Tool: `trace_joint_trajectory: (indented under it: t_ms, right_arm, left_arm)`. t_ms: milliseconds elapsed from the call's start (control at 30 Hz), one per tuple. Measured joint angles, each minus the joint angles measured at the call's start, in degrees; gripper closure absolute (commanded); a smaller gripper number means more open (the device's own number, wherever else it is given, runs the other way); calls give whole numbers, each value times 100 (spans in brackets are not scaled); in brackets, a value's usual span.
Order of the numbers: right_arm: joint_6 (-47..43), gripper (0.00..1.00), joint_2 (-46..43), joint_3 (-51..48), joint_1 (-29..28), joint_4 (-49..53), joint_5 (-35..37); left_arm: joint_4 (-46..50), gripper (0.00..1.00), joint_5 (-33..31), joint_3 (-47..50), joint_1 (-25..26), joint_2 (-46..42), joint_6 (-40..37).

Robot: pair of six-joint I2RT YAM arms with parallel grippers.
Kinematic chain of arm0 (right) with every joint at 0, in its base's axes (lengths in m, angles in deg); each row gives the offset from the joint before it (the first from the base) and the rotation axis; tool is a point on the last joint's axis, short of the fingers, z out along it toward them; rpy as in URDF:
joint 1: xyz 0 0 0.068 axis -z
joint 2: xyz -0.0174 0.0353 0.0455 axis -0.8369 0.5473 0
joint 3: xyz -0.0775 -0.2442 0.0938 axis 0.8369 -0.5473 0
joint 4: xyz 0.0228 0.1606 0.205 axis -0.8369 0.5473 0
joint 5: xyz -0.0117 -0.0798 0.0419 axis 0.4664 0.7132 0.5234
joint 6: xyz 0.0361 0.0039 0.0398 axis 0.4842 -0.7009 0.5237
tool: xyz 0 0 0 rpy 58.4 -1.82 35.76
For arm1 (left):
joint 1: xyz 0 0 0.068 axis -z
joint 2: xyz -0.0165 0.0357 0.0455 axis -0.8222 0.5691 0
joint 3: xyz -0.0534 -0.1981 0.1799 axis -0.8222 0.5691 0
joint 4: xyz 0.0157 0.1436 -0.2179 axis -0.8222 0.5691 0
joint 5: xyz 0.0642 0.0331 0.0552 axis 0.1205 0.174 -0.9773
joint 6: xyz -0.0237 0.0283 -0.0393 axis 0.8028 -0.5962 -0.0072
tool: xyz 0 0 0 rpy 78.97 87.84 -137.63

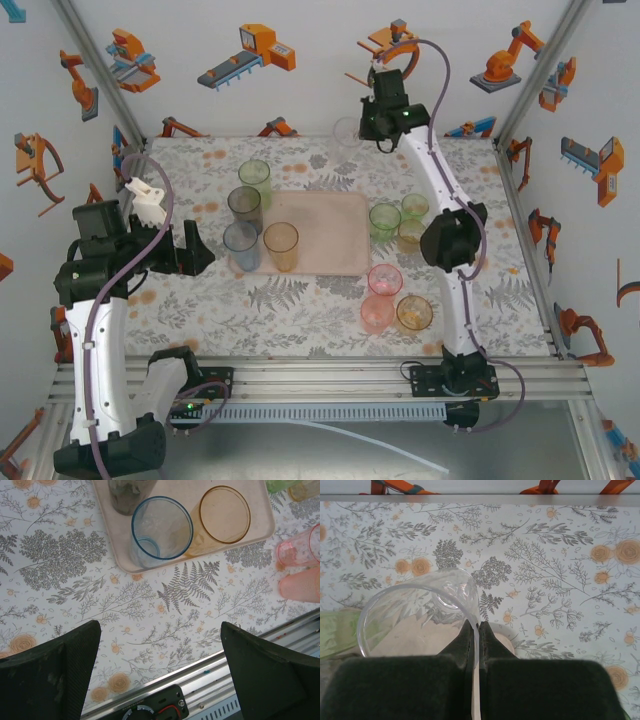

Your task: Place the glasses into the tray

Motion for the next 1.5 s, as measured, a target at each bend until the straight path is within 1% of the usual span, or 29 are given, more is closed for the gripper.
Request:
trace_joint_trajectory:
  t_ms: [433,733,933,1200,1500]
  right_arm:
    - [-227,100,-1161,-614,-66,415,-103]
    - [-315,100,-1556,-1174,-466,487,-170]
    - [-348,100,-1591,-1414,-802,621,-197]
    - [-442,100,-1552,-1451,-1368,728,-203]
    - [-468,100,-824,-1172,-1851,767,-153]
  left_arm:
    - [2,3,2,0,0,-59,26]
    - [2,3,0,0,0,-87,70]
    - [2,3,-46,0,0,-118,70]
    - [-4,3,-70,0,0,-118,129]
    - [-24,3,-90,0,0,-232,133]
